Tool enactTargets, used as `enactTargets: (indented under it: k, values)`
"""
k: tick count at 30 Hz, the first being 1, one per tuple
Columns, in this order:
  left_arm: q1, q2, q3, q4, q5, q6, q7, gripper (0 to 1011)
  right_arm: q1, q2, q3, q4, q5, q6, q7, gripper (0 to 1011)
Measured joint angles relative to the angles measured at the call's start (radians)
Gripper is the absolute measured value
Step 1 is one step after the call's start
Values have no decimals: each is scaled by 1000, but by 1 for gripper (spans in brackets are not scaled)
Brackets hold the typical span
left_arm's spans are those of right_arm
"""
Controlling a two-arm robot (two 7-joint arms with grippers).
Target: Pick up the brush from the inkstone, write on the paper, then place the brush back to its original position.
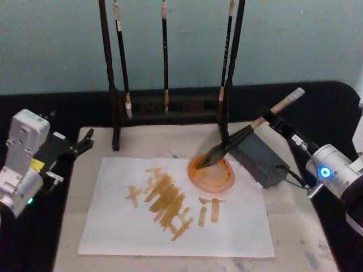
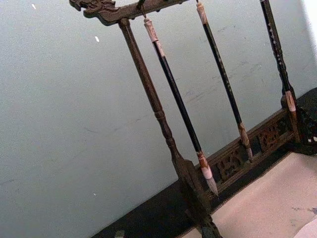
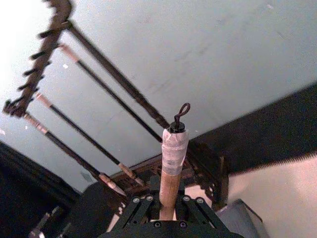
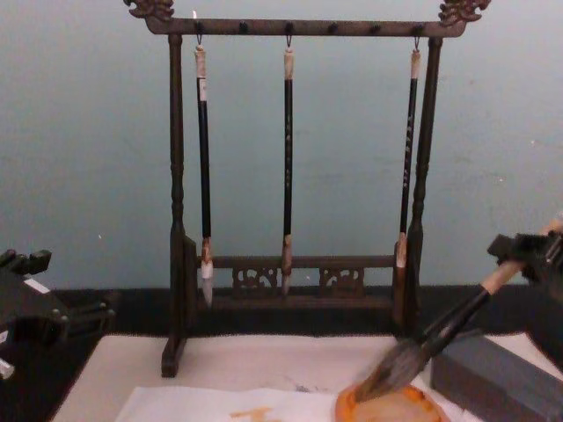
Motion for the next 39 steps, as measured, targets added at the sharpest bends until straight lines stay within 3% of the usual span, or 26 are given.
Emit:
enactTargets:
  k: [11, 24, 31, 39]
  values:
    - [0, 0, 0, 0, 0, 0, 0, 1009, -10, 54, -30, -103, -176, -77, 22, 160]
    - [0, 0, 0, 0, 0, 0, 0, 1010, -90, 149, -52, -243, -385, -164, 78, 160]
    - [0, 0, 0, 0, 0, 0, 0, 1010, -138, 193, -51, -299, -458, -184, 89, 160]
    - [0, 0, 0, 0, 0, 0, 0, 1010, -177, 219, -42, -329, -513, -190, 93, 160]
